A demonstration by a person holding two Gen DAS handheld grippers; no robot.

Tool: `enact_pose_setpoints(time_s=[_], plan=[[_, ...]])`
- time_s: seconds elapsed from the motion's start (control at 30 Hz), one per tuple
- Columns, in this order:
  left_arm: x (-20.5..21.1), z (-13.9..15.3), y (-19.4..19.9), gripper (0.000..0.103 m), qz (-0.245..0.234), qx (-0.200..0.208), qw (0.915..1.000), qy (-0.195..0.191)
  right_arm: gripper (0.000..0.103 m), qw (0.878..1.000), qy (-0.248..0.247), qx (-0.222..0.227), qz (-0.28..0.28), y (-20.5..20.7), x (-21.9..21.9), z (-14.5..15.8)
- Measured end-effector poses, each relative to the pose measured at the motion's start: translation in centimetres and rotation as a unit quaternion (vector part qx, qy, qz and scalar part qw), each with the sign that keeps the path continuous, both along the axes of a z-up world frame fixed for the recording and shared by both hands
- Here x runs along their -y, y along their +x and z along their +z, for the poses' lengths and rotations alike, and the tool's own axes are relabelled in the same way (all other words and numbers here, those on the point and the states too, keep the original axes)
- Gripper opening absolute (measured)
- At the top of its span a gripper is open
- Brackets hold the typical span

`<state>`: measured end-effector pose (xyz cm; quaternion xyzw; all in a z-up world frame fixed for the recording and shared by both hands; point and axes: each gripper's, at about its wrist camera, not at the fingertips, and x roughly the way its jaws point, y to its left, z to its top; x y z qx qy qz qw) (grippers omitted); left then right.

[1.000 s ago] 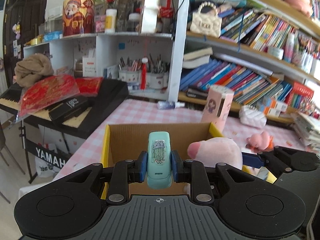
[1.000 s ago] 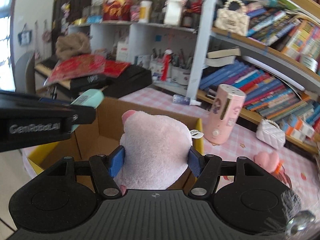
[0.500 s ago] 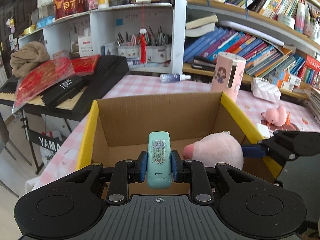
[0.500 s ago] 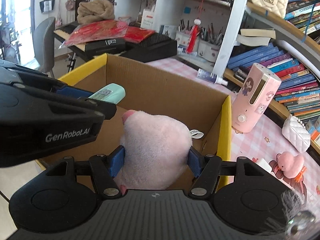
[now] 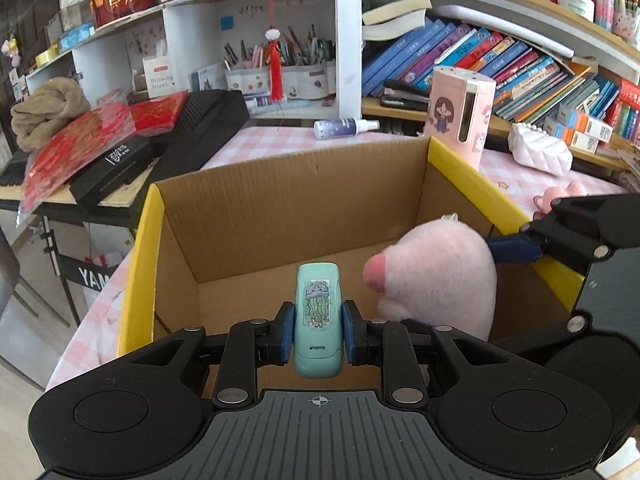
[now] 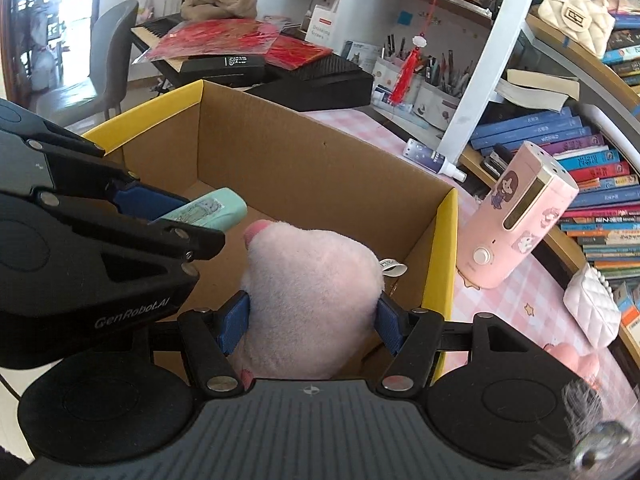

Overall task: Organize objects
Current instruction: 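Lower the pig into the yellow box and open the right tool while the left tool drops the stapler in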

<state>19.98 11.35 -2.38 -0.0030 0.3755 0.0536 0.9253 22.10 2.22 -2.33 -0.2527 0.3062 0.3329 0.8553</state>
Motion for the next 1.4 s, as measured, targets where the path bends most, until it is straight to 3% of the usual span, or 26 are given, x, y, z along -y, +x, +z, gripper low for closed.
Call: enact_pose_setpoints(time_s=[0.37,0.53,0.8,0.93,0.97,1.17,1.4], plan=[[0.1,-0.2,0.1,0.023,0.021,0.000,0.9998,0.006,0.064,1.000,0.002,-0.001,0.008,0.1,0.1,0.1],[0.3,0.3,-0.4,0.026,0.023,0.019,0.9995,0.005,0.065,1.000,0.003,0.000,0.008,0.2,0.1,0.1],[0.4,2.7,-2.2,0.049,0.033,0.068,0.9971,-0.002,0.075,0.999,0.039,0.021,0.002,-0.9,0.6,1.2],[0.3,4.4,-3.7,0.055,0.037,0.099,0.9944,0.002,0.075,0.998,0.058,0.038,-0.005,-2.0,0.9,2.5],[0.3,4.8,-4.2,0.061,0.038,0.104,0.9938,0.004,0.075,0.997,0.064,0.042,-0.009,-2.3,1.0,2.9],[0.3,6.7,-7.5,0.079,0.046,0.136,0.9896,0.012,0.077,0.993,0.088,0.074,-0.039,-4.7,2.5,5.1],[0.6,7.5,-11.3,0.088,0.046,0.158,0.9862,0.017,0.080,0.983,0.114,0.101,-0.105,-7.9,5.2,6.6]])
